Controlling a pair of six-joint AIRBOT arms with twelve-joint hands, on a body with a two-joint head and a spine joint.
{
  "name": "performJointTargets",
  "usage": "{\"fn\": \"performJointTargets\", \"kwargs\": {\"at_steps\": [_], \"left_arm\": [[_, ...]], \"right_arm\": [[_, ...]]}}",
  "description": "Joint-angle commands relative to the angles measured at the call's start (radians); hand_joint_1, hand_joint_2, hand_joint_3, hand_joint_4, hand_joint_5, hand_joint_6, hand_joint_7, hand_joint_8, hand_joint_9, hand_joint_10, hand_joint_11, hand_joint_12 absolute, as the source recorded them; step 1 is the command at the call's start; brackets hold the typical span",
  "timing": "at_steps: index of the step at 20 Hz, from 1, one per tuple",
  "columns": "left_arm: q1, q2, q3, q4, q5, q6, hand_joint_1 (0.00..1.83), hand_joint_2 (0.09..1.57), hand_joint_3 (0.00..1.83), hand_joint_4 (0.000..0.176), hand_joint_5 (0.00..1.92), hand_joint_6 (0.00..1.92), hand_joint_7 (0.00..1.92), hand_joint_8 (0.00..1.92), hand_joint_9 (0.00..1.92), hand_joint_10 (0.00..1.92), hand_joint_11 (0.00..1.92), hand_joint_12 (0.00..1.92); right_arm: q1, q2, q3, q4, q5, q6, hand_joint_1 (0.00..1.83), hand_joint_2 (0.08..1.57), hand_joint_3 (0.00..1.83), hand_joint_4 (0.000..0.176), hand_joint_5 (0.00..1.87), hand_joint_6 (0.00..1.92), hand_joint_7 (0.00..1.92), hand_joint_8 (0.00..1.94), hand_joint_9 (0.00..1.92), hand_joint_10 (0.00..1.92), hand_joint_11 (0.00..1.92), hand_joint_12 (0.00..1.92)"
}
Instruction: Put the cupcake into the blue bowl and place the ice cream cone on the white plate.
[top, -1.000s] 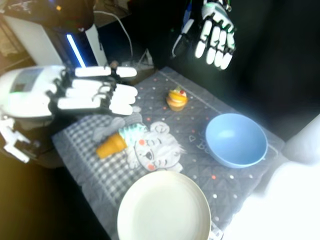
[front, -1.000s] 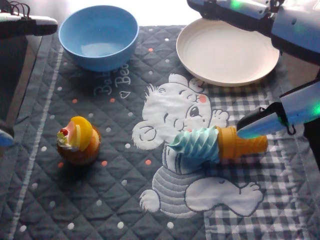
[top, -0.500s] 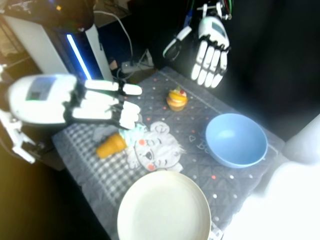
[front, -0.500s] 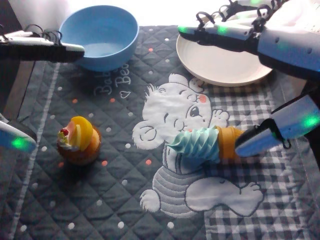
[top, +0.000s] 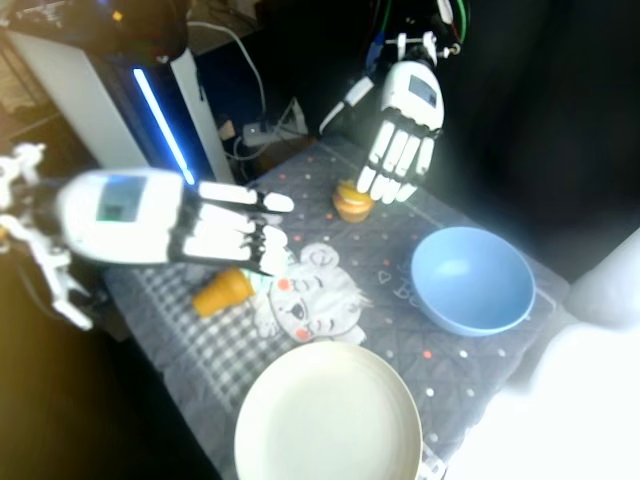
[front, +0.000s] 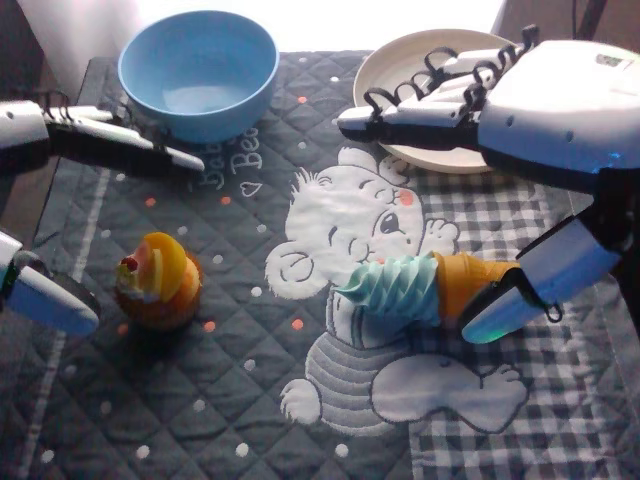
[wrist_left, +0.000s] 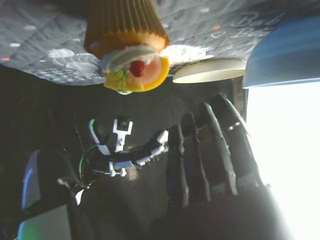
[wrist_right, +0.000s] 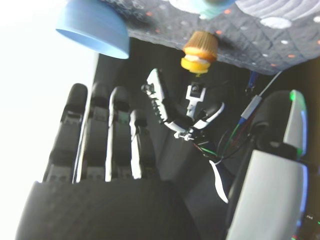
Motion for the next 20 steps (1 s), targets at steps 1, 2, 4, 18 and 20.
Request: {"fn": "performJointTargets", "kwargs": {"at_steps": [1,2,4,18,20], "left_arm": [[-0.014,-0.007,-0.001,-0.031,-0.073,-0.013,0.74,0.74,0.0,0.0,0.51,0.0,0.51,0.0,0.54,0.0,0.19,0.85],[-0.014,-0.011,-0.002,-0.017,-0.064,-0.018,0.73,0.74,0.0,0.004,0.48,0.0,0.5,0.0,0.52,0.0,0.16,0.88],[-0.014,-0.018,-0.004,0.006,-0.05,-0.021,0.76,0.75,0.0,0.027,0.49,0.0,0.52,0.0,0.53,0.0,0.13,0.92],[-0.033,-0.067,0.001,0.082,0.011,-0.024,0.71,0.79,0.0,0.068,0.42,0.0,0.49,0.0,0.51,0.0,0.06,0.78],[-0.034,-0.071,0.004,0.082,0.014,-0.024,0.76,0.78,0.0,0.056,0.43,0.01,0.49,0.0,0.51,0.0,0.06,0.79]], "right_arm": [[-0.001,-0.007,0.008,0.03,0.087,0.012,0.76,0.64,0.0,0.037,0.2,0.01,0.44,0.01,0.42,0.0,0.24,0.47],[-0.006,-0.013,0.014,0.03,0.084,0.017,0.77,0.64,0.0,0.018,0.23,0.0,0.44,0.0,0.41,0.0,0.22,0.49],[-0.013,-0.015,0.021,0.034,0.073,0.018,0.8,0.64,0.0,0.015,0.28,0.02,0.45,0.0,0.41,0.0,0.23,0.5],[-0.051,-0.089,0.081,0.027,-0.015,0.018,0.78,0.65,0.0,0.0,0.37,0.0,0.45,0.01,0.47,0.02,0.34,0.47],[-0.057,-0.106,0.093,0.027,-0.024,0.02,0.75,0.64,0.0,0.0,0.38,0.0,0.45,0.01,0.48,0.01,0.38,0.49]]}}
